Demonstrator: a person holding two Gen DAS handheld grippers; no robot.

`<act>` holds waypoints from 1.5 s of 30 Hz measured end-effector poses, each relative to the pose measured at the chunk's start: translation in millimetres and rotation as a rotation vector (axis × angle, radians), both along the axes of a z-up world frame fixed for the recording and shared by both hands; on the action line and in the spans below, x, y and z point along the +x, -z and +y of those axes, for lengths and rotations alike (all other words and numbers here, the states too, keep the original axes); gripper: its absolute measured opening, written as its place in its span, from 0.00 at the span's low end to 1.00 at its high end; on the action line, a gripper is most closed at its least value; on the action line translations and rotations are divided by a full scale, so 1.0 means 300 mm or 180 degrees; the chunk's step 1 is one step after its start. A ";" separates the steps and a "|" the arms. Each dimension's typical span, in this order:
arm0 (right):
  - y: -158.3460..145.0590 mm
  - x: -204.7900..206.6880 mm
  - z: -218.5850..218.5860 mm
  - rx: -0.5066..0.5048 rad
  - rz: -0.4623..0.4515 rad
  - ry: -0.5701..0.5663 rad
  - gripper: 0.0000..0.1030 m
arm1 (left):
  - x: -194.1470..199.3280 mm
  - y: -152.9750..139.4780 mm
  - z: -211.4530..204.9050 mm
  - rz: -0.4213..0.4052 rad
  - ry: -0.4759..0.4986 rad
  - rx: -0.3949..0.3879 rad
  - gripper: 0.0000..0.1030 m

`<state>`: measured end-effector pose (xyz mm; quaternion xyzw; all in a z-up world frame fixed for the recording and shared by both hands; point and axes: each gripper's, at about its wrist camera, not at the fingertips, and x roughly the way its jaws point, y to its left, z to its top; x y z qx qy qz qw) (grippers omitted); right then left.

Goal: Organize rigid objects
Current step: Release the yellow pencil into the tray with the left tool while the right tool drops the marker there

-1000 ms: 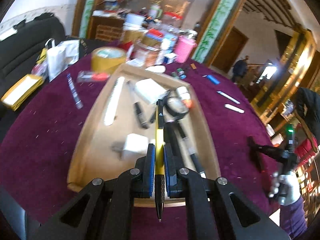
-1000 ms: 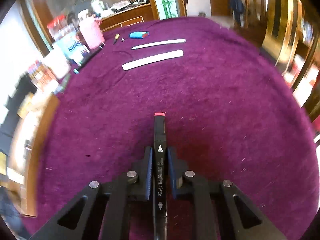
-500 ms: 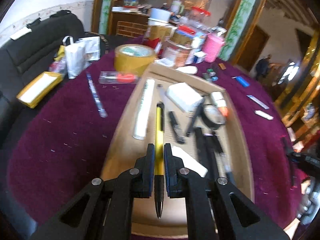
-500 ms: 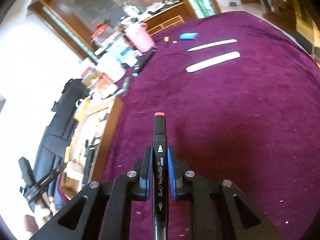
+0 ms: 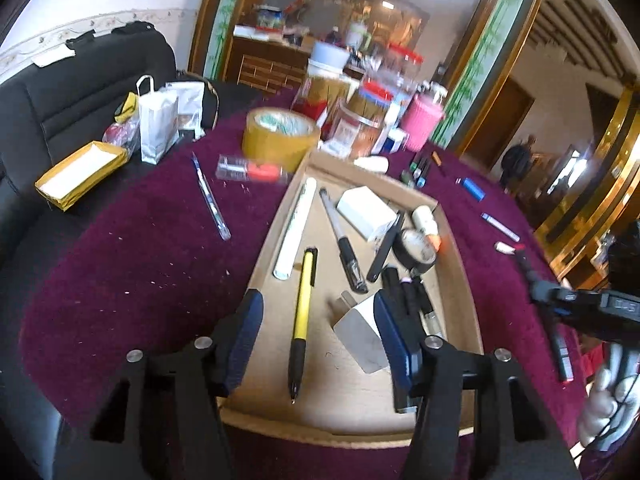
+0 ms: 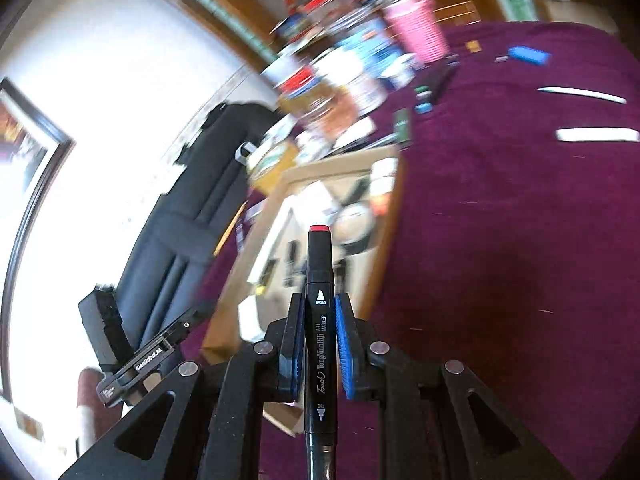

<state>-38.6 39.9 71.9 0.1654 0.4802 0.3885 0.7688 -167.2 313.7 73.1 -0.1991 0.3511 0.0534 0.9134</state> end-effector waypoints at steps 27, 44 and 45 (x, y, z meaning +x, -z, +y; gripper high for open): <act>0.190 0.178 0.657 -0.0817 0.0009 -0.0450 0.18 | -0.100 0.055 0.107 -0.0036 -0.0025 -0.0406 0.72; -0.102 -0.108 0.326 -0.1284 -0.1762 0.0479 0.92 | -0.076 0.000 -0.031 -0.0133 0.0028 -0.0168 0.76; -0.109 -0.118 0.305 -0.1324 -0.1825 0.0547 0.92 | -0.076 -0.010 -0.050 -0.0163 0.0037 -0.0131 0.76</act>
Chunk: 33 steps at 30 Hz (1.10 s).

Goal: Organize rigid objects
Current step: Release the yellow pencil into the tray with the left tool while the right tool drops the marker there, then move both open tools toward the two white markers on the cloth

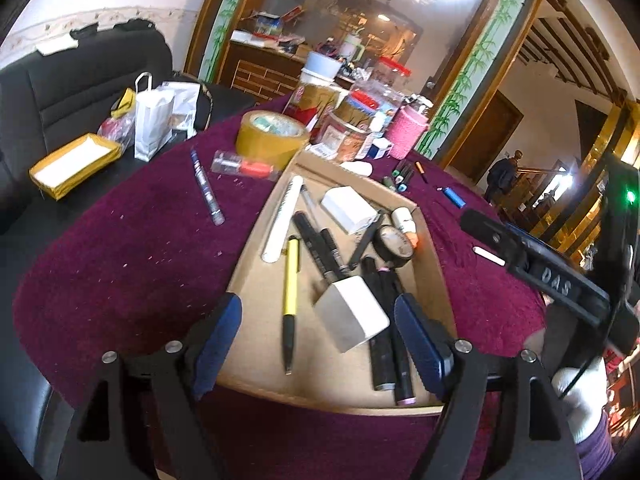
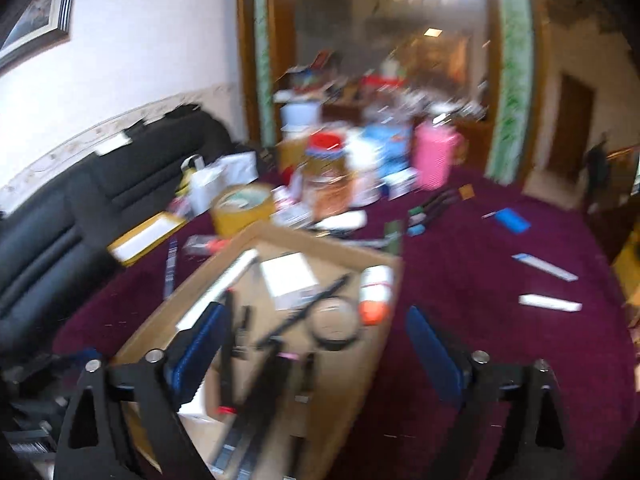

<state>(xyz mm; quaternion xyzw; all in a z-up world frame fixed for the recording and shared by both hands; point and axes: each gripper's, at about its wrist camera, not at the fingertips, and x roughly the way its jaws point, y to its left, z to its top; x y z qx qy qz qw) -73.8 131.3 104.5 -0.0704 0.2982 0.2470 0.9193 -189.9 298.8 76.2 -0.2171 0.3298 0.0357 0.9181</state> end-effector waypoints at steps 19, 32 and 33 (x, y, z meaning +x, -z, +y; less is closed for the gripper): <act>-0.009 -0.034 -0.374 -0.0076 -0.0239 0.0632 0.92 | 0.042 -0.104 -0.332 -0.0057 0.0441 0.0517 0.77; 0.033 0.015 -0.529 -0.0095 -0.0144 0.0850 0.92 | 0.103 -0.098 -0.493 0.0055 0.0737 0.0679 0.78; 0.036 0.019 -0.533 -0.0097 -0.0139 0.0853 0.92 | 0.109 -0.097 -0.500 0.0063 0.0753 0.0683 0.78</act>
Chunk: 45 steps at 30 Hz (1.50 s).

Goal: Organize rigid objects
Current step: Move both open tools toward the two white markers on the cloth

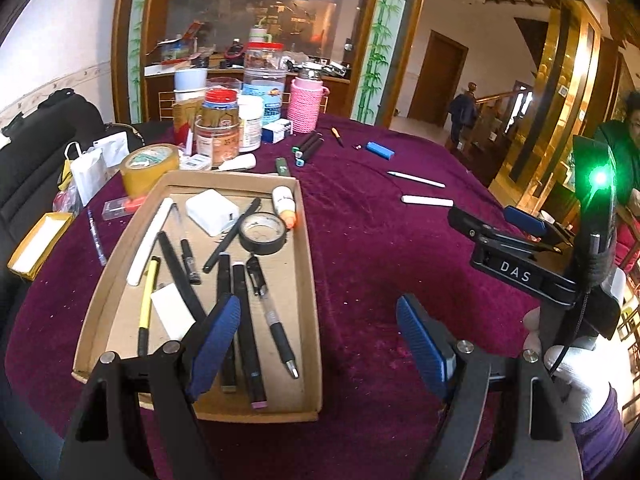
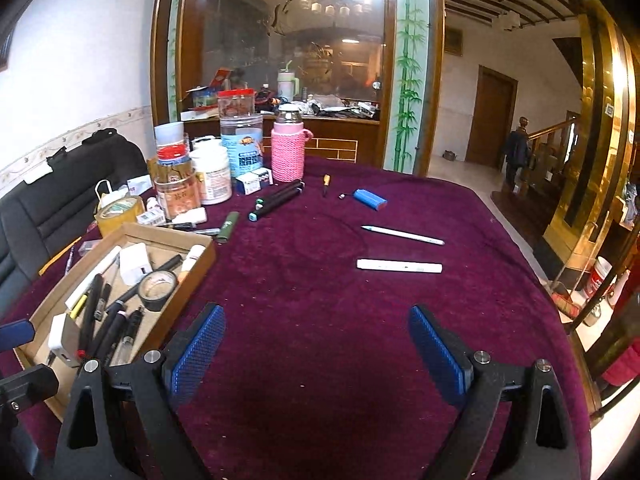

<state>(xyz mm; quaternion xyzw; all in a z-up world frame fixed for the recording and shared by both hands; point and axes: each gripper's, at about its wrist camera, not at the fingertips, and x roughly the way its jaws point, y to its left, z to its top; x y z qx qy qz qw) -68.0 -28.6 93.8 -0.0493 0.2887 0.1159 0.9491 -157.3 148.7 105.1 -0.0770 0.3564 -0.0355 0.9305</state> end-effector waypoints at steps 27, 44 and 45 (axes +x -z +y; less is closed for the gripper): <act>0.195 0.514 -0.527 0.0887 0.1100 0.0667 0.92 | 0.184 0.138 -0.140 0.0405 0.0548 -0.0197 0.78; 0.294 1.104 -0.224 -0.0216 0.1495 -0.0153 0.90 | 0.277 0.199 -0.163 0.0662 0.0854 -0.0399 0.77; 0.314 1.117 -0.207 -0.0361 0.1508 -0.0201 0.90 | 0.277 0.197 -0.162 0.0665 0.0866 -0.0396 0.77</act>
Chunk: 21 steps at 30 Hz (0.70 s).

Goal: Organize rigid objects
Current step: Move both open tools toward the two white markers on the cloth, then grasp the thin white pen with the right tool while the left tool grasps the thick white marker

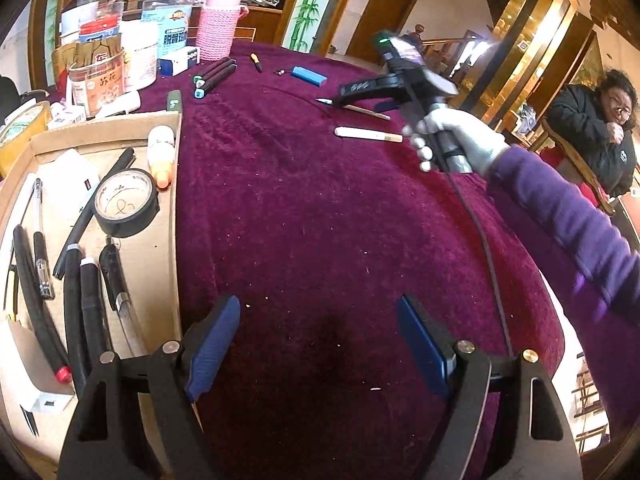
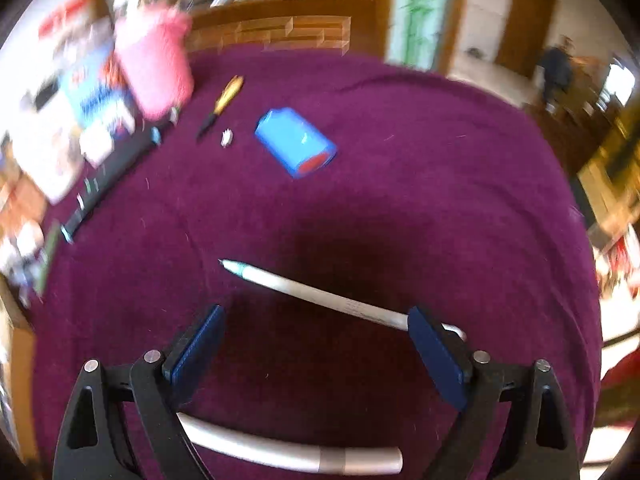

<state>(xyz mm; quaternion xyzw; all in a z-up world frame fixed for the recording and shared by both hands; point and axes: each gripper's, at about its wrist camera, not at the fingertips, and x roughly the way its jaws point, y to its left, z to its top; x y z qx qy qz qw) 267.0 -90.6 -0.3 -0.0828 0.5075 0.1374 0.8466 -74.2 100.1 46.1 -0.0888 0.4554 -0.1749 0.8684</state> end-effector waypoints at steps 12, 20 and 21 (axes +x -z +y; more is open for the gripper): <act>-0.032 -0.092 -0.182 0.0405 0.0422 0.0152 0.08 | 0.133 -0.132 -0.040 -0.0105 0.0266 -0.0001 0.77; -0.025 -0.455 -0.393 0.0746 0.0302 0.0591 0.08 | 0.399 -0.113 -0.290 -0.0224 0.0818 0.0476 0.77; -0.023 -0.500 -0.414 0.0856 0.0251 0.0640 0.08 | 0.442 -0.096 -0.308 -0.0130 0.0794 0.0412 0.77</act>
